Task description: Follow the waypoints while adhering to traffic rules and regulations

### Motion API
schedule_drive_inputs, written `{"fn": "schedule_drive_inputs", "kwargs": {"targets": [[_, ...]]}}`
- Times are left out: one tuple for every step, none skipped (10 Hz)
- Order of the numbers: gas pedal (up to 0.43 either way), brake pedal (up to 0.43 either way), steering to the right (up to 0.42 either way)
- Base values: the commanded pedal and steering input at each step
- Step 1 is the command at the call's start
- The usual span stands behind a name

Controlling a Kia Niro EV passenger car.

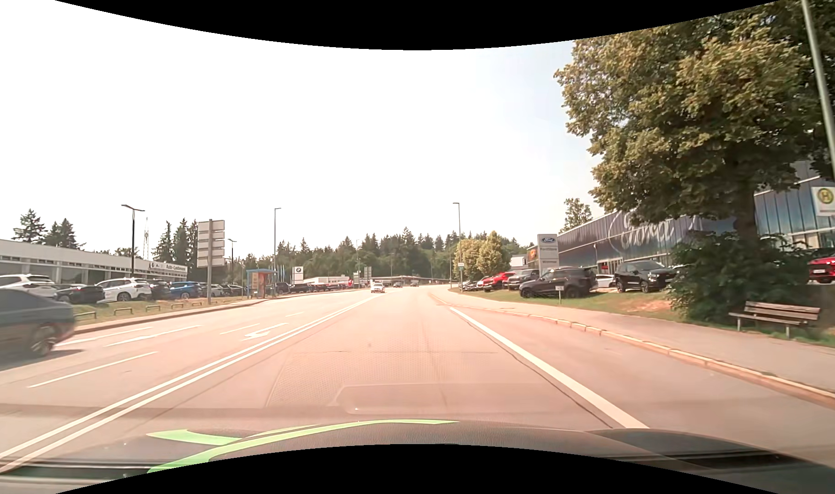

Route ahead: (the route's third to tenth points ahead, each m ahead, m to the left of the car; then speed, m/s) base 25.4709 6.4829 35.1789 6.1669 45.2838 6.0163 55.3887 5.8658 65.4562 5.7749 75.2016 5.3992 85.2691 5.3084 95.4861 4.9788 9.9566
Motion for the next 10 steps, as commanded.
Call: {"fn": "schedule_drive_inputs", "kwargs": {"targets": [[0.280, 0.000, -0.005], [0.280, 0.000, -0.005], [0.280, 0.000, -0.005], [0.280, 0.000, -0.005], [0.280, 0.000, -0.005], [0.280, 0.000, -0.005], [0.280, 0.000, -0.005], [0.280, 0.000, -0.005], [0.280, 0.000, -0.005], [0.280, 0.000, -0.005]]}}
